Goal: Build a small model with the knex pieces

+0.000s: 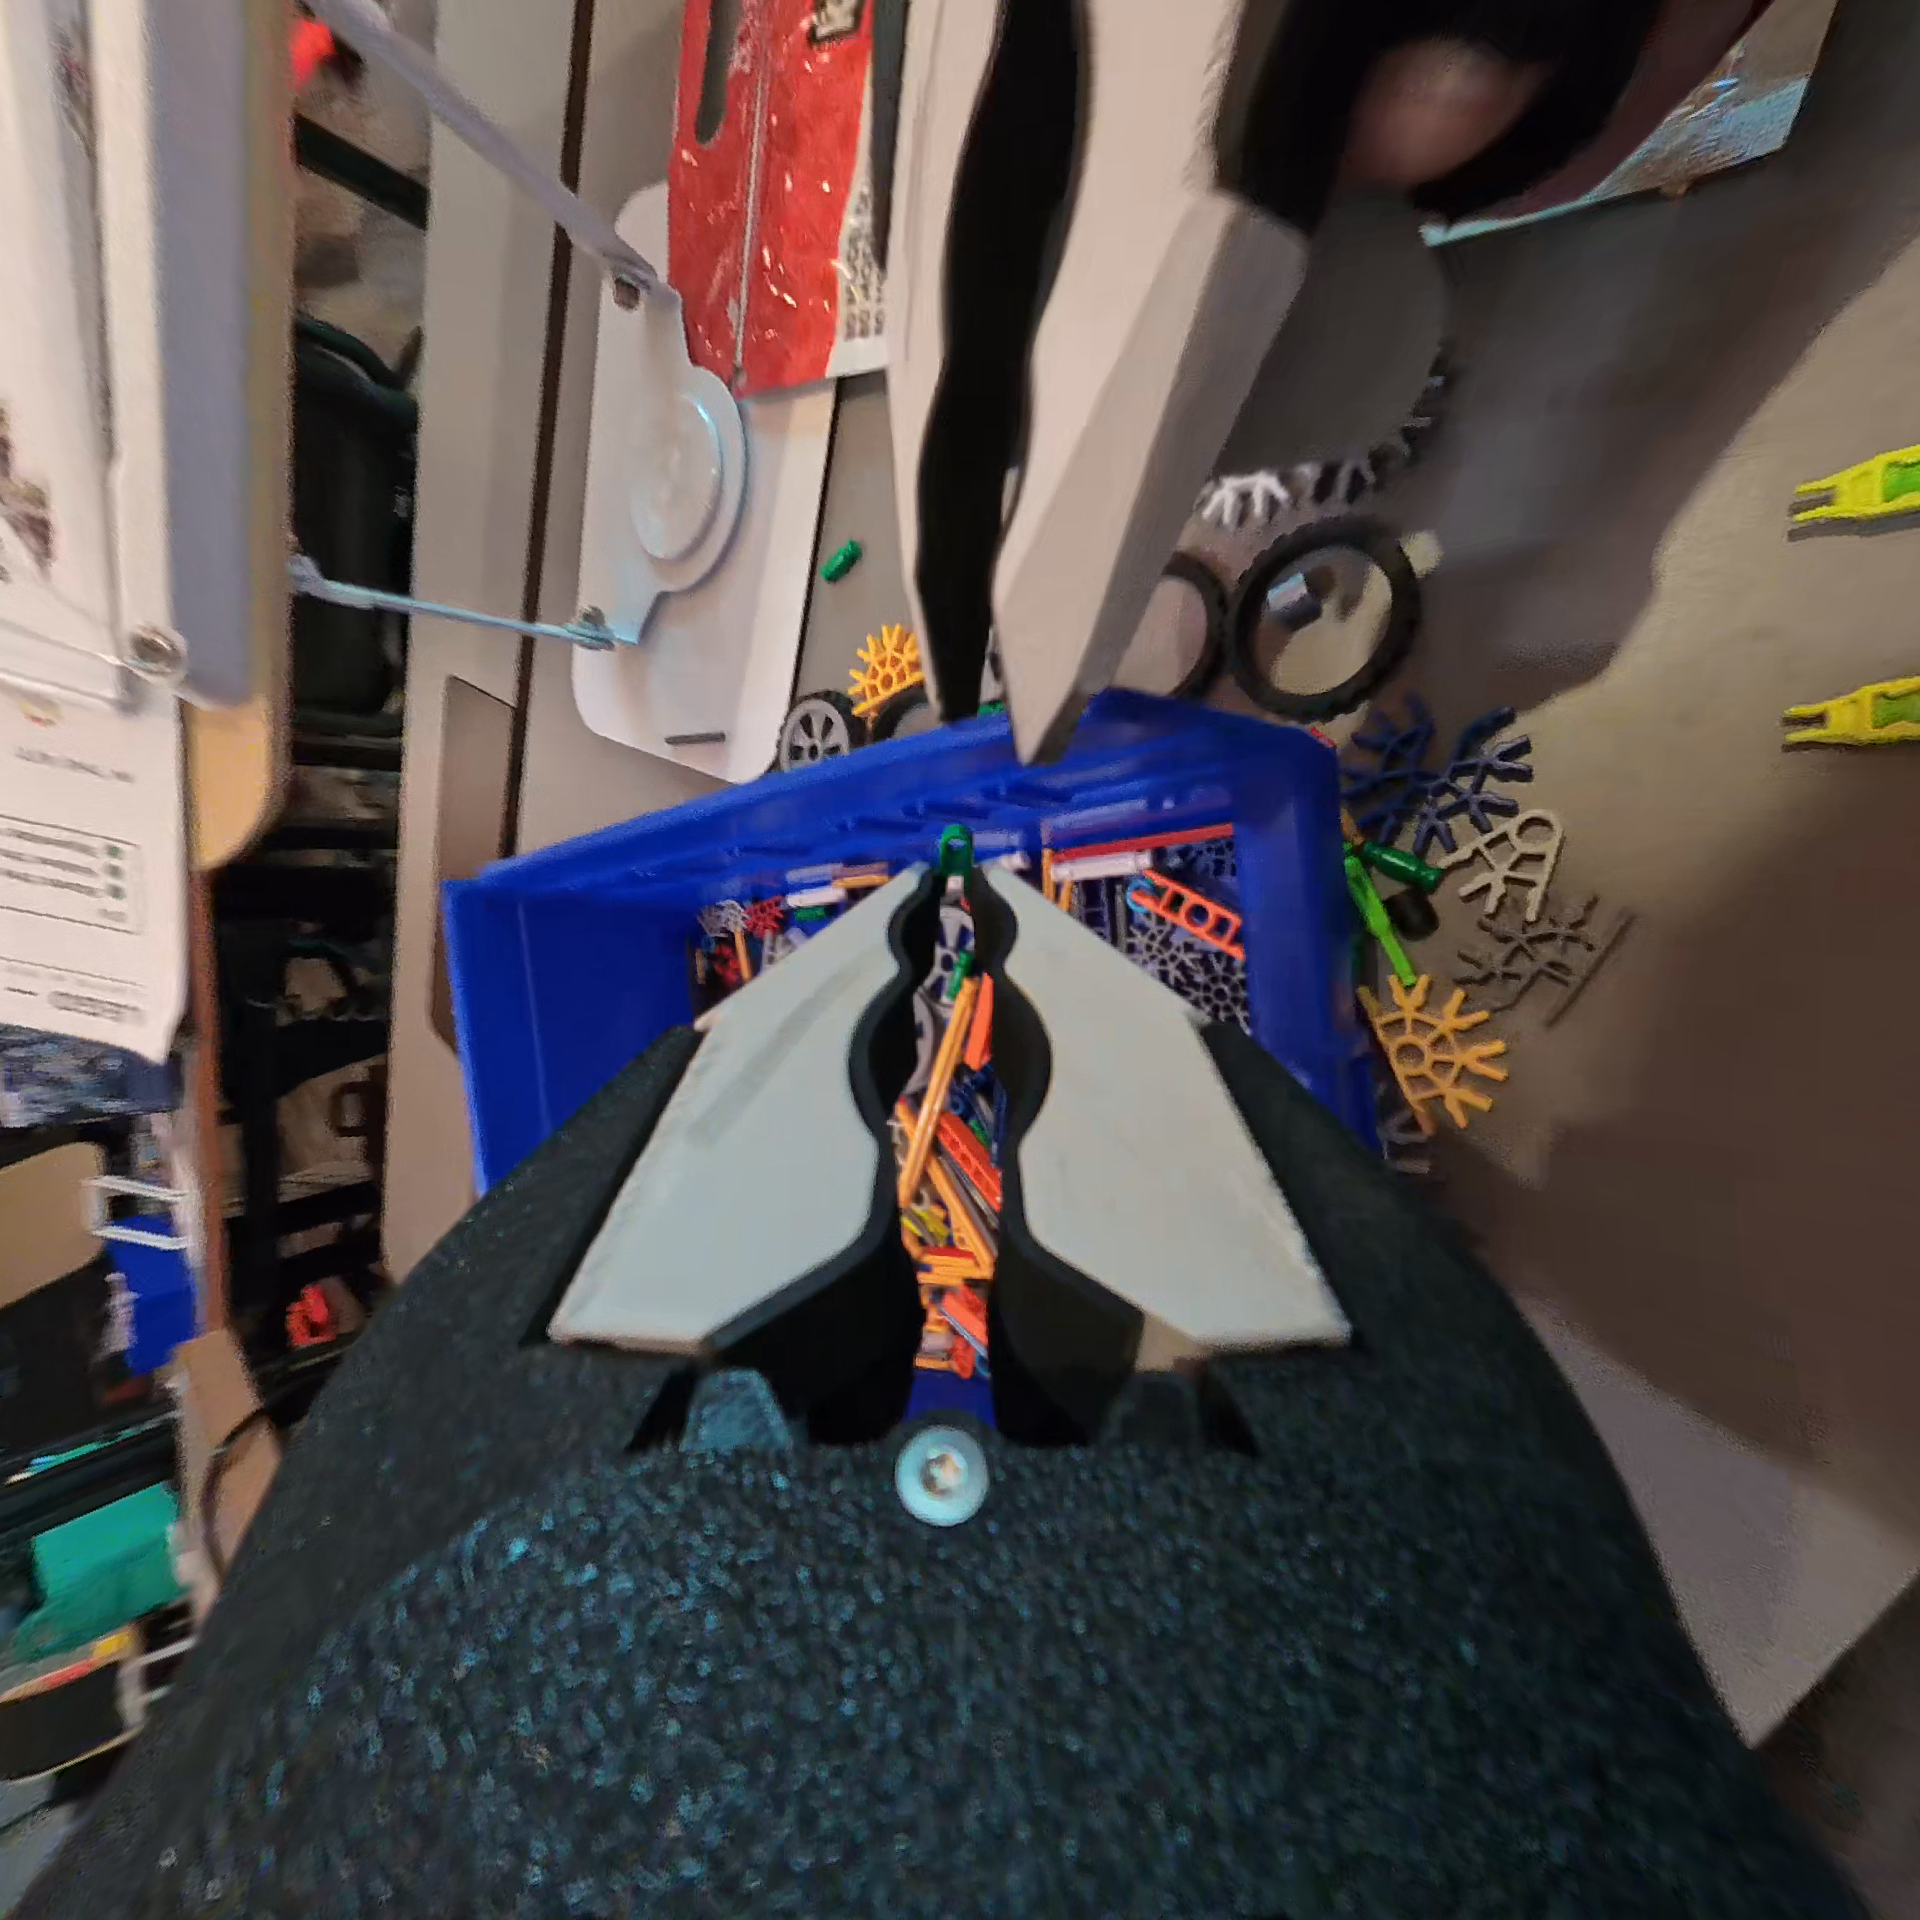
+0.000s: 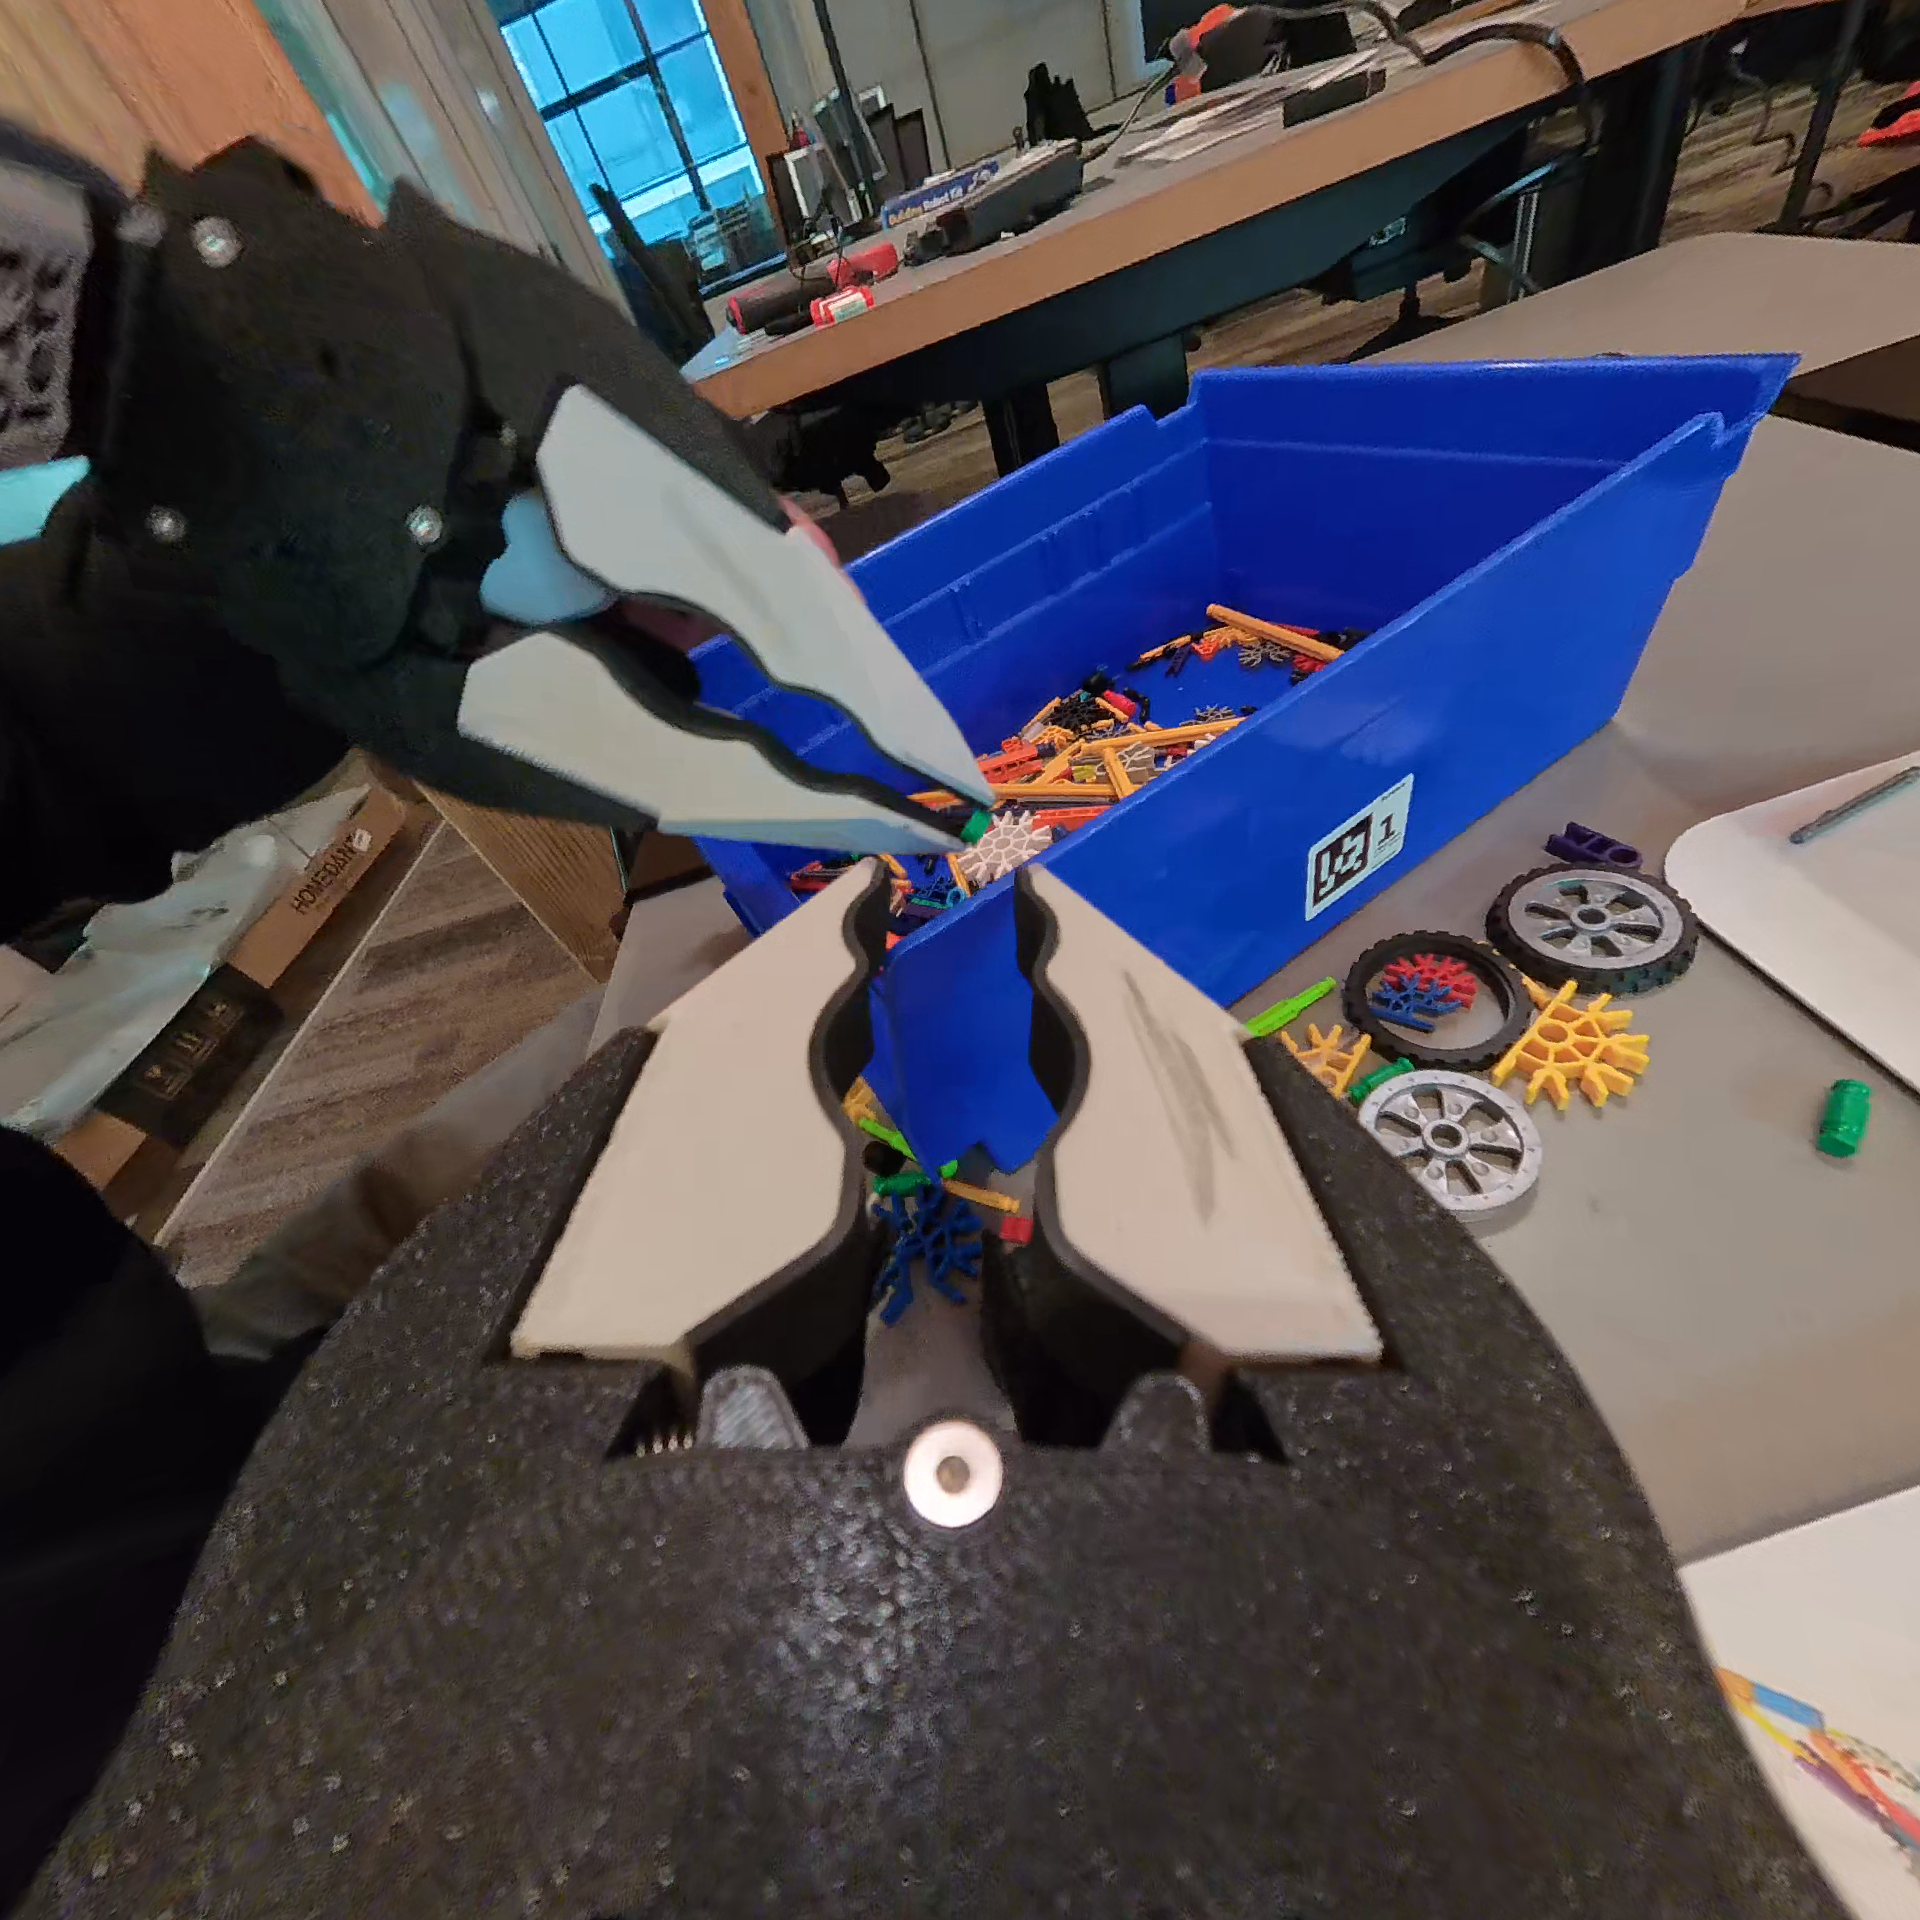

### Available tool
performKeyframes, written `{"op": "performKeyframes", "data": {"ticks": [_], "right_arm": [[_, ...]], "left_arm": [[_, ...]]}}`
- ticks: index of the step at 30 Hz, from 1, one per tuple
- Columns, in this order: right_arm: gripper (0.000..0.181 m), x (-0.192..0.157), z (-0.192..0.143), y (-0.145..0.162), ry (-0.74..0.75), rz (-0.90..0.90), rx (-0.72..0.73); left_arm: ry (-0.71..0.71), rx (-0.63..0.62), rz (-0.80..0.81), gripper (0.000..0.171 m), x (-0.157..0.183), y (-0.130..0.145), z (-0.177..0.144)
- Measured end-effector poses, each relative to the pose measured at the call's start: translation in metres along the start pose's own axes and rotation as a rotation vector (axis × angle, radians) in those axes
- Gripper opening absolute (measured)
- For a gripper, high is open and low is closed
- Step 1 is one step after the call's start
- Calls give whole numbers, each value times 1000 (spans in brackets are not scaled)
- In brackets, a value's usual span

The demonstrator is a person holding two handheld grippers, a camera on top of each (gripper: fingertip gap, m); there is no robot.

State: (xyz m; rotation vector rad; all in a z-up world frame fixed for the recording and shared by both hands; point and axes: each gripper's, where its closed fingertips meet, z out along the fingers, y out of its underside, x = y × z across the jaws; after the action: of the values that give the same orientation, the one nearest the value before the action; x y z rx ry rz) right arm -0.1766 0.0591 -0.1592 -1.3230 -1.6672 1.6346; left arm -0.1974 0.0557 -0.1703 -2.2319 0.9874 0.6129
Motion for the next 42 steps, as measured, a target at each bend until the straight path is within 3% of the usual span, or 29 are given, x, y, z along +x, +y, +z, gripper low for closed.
{"op": "performKeyframes", "data": {"ticks": [5, 9, 16, 42], "right_arm": [[22, -2, 0, -2, -11, 43, 12], [10, -6, -1, -3, -40, 65, 12], [5, -7, -4, -6, -55, 97, 21], [0, -24, -8, -11, -138, 73, 32]], "left_arm": [[-85, -7, 92, 4, 7, -19, -4], [-111, -25, 98, 4, 8, -21, -3], [-172, -22, 142, 3, 5, -26, -7], [-245, 46, -24, 2, 7, -16, -26]]}}
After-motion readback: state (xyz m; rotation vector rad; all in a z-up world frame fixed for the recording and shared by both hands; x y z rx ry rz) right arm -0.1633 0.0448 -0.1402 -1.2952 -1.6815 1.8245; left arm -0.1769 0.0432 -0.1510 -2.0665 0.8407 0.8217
